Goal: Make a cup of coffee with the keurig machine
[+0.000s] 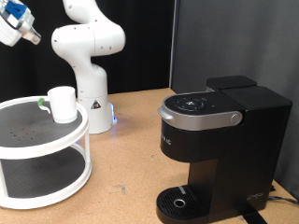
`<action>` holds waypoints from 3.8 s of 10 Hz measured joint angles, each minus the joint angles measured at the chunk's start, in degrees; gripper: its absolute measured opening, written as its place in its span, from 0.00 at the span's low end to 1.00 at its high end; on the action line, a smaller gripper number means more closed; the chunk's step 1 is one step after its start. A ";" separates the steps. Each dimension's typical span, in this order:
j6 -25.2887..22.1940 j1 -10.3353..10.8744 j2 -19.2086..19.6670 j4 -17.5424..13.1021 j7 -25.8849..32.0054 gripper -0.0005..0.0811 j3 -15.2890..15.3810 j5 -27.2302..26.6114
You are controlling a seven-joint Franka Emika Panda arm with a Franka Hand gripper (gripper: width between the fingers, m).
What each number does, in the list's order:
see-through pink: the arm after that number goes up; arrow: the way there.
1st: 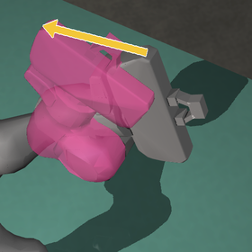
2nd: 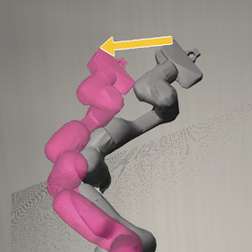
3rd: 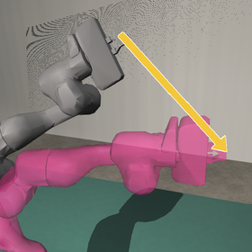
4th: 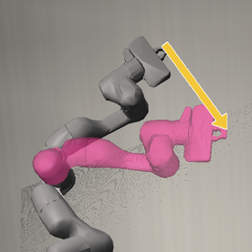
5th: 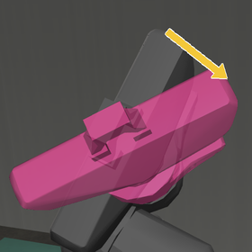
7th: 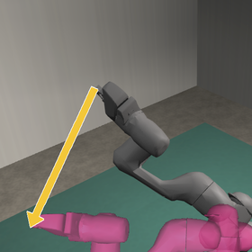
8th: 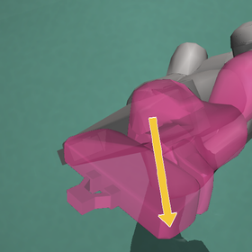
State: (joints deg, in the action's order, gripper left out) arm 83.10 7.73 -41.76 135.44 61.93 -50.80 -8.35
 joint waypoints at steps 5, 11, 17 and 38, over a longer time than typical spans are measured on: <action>4.19 0.34 0.03 3.52 3.43 0.01 -2.16 0.14; 11.14 0.26 0.11 8.00 4.69 0.01 -3.63 3.64; 18.83 0.31 0.15 12.24 6.92 0.55 -5.42 7.92; 26.43 0.35 2.04 19.97 12.68 0.99 -10.18 10.22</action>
State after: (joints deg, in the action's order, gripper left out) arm 109.53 8.08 -39.73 155.41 74.61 -60.98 1.87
